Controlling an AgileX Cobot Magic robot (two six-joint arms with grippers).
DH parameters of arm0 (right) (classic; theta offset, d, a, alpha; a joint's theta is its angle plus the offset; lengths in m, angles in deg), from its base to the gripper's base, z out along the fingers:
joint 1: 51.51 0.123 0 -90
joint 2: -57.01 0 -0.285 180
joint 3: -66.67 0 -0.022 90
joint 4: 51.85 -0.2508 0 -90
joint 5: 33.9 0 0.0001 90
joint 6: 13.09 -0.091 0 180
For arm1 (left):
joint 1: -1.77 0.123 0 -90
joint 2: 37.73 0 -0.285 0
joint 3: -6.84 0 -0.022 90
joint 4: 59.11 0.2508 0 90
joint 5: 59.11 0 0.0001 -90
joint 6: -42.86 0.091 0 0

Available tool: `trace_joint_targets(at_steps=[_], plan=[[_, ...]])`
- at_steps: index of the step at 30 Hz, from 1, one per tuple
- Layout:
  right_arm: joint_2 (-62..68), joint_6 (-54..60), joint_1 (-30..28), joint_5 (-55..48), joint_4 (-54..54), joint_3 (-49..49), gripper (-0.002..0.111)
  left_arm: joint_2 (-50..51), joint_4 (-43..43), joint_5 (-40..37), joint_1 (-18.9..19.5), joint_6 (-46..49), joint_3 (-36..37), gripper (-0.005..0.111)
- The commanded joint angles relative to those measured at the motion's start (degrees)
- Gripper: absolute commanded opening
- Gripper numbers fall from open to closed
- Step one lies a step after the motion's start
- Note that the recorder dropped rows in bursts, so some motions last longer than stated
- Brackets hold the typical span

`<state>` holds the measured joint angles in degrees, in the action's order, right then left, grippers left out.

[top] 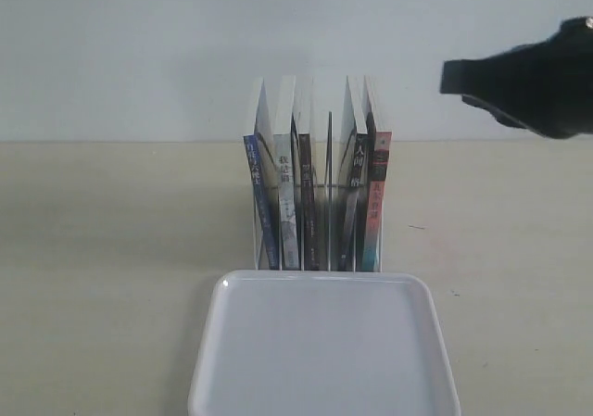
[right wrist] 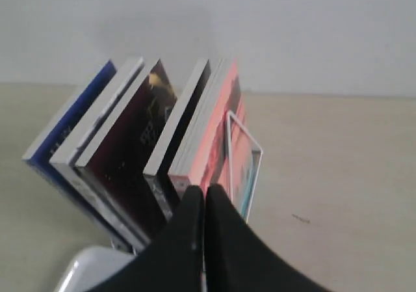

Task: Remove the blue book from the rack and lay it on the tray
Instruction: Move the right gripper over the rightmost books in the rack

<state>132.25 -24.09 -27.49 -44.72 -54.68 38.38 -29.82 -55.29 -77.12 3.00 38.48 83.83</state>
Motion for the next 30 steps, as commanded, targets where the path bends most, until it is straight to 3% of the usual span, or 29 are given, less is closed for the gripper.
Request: trace_joint_targets(at_steps=[1, 7, 16, 21, 25, 30], plan=[[8.58, 0.99, 0.67, -24.03, 1.01, 17.79, 0.000, -0.13, 0.17, 0.45, -0.46, 0.12, 0.22, 0.006], [17.73, 0.68, 0.67, -35.07, 1.16, 33.14, 0.000, -0.13, 0.17, 0.45, -0.46, 0.12, 0.22, 0.006], [28.71, -0.02, 1.08, -46.58, 1.35, 45.80, 0.000, -0.13, 0.17, 0.45, -0.46, 0.12, 0.22, 0.006], [32.91, -2.14, 6.67, -50.98, 12.81, 50.84, 0.000, -0.13, 0.17, 0.45, -0.46, 0.12, 0.22, 0.006], [35.00, -10.94, 11.48, -53.49, 26.45, 52.67, 0.000, -0.13, 0.17, 0.45, -0.46, 0.12, 0.22, 0.006], [36.07, -10.97, 11.89, -53.82, 25.58, 52.97, 0.000, -0.13, 0.17, 0.45, -0.46, 0.12, 0.22, 0.006]])
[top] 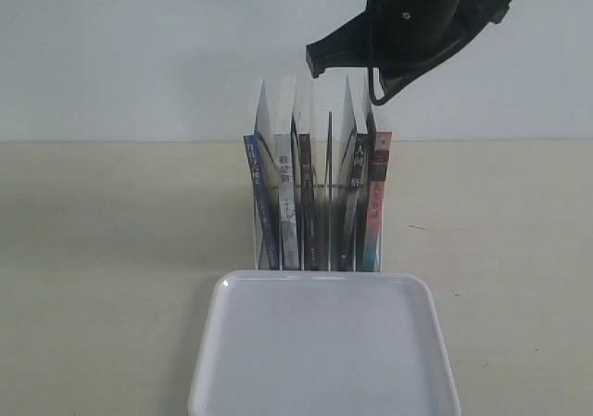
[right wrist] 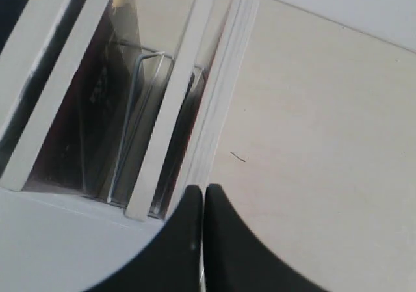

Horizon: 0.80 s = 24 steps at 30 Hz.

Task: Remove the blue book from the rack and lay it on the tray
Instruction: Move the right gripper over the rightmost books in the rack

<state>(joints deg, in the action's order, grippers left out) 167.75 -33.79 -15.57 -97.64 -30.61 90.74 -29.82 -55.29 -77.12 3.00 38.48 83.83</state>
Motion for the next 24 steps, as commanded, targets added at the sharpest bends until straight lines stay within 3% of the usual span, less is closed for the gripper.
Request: trace_joint_targets(at_steps=[1, 8, 10, 15, 16, 24], plan=[[0.78, -1.27, -0.06, -1.03, 1.51, 0.61, 0.000, -0.13, 0.17, 0.45, -0.46, 0.12, 0.22, 0.006], [1.69, -1.27, -1.69, -1.16, 1.08, 0.61, 0.003, -0.13, 0.17, 0.45, -0.46, 0.12, 0.22, 0.006], [1.69, -0.46, -2.25, -1.16, 0.72, 0.61, 0.012, -0.13, 0.17, 0.45, -0.46, 0.12, 0.22, 0.006], [1.69, -0.42, -2.76, 0.00, -1.27, 0.61, 0.048, -0.13, 0.17, 0.45, -0.46, 0.12, 0.22, 0.006], [1.69, -0.84, -2.76, 0.25, -1.62, 0.61, 0.050, -0.13, 0.17, 0.45, -0.46, 0.12, 0.22, 0.006], [1.69, -1.25, -2.76, 4.17, -4.16, 0.61, 0.047, -0.13, 0.17, 0.45, -0.46, 0.12, 0.22, 0.006]])
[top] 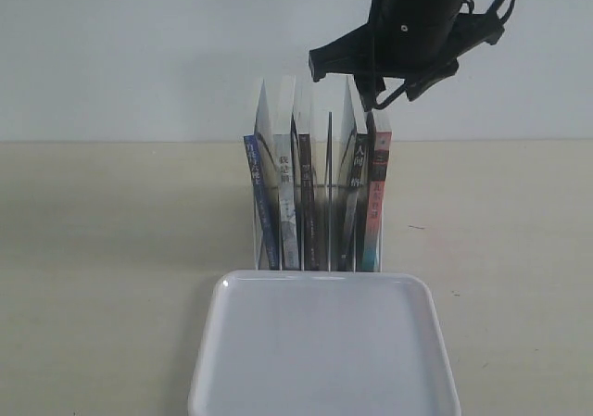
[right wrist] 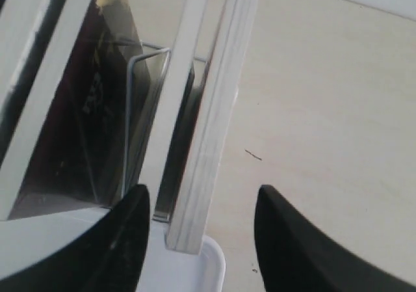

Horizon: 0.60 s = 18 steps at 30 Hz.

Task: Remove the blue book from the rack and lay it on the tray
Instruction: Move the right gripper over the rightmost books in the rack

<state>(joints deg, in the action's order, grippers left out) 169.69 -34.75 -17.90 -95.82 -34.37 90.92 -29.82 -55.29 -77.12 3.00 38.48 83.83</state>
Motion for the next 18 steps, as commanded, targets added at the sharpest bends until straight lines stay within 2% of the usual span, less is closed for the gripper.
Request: trace_joint_targets(at_steps=[1, 18], plan=[[-0.25, -0.29, -0.43, 2.47, -0.50, 0.43, 0.047, -0.13, 0.17, 0.45, -0.46, 0.12, 0.22, 0.006], [3.68, -1.00, -0.52, 1.20, 1.21, 0.43, 0.047, -0.13, 0.17, 0.45, -0.46, 0.12, 0.22, 0.006]])
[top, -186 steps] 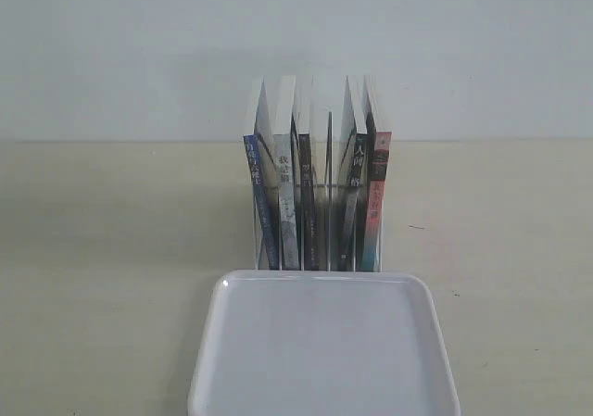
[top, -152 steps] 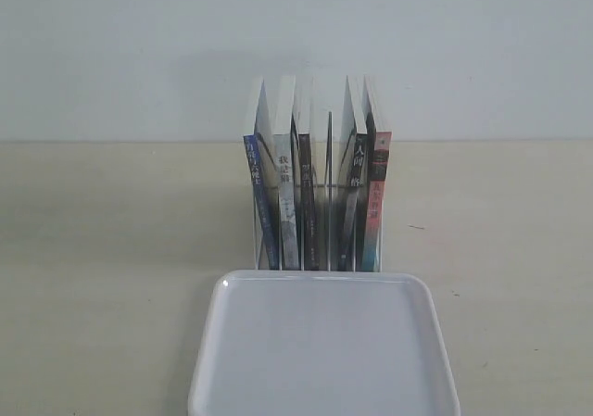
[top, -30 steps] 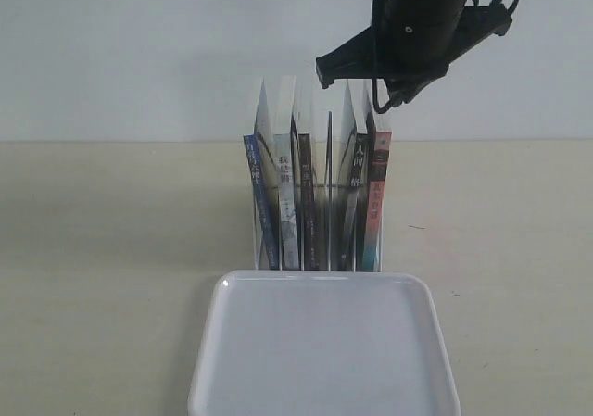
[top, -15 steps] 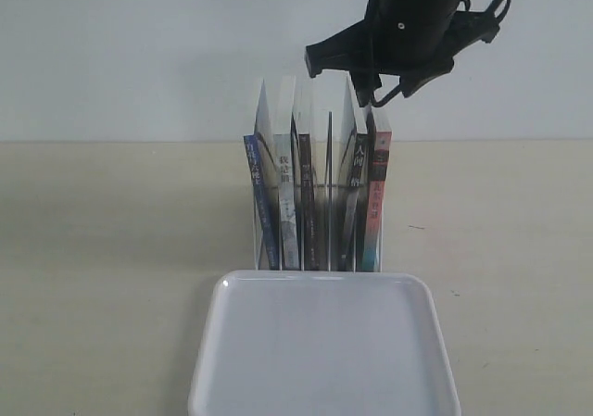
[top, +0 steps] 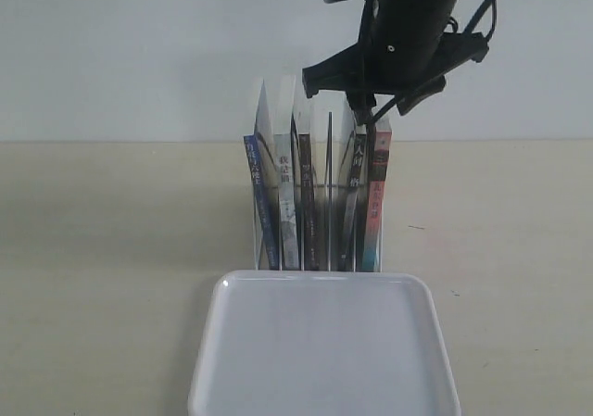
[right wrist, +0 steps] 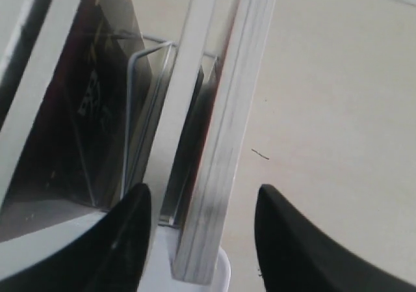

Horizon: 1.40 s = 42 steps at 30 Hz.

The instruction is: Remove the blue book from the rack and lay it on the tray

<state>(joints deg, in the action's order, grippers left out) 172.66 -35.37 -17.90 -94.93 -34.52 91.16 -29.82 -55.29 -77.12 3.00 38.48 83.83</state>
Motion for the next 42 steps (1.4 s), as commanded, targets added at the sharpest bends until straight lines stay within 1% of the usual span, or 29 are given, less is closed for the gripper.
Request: trace_joint_targets(at_steps=[1, 12, 42], plan=[[0.71, -0.68, -0.52, 0.37, 1.62, 0.32, 0.047, -0.13, 0.17, 0.45, -0.46, 0.12, 0.22, 0.006], [0.71, -1.39, -0.52, -1.64, 3.57, 5.19, 0.047, -0.13, 0.17, 0.45, -0.46, 0.12, 0.22, 0.006], [5.99, -2.61, -0.52, -6.98, 2.16, 5.17, 0.047, -0.13, 0.17, 0.45, -0.46, 0.12, 0.22, 0.006]])
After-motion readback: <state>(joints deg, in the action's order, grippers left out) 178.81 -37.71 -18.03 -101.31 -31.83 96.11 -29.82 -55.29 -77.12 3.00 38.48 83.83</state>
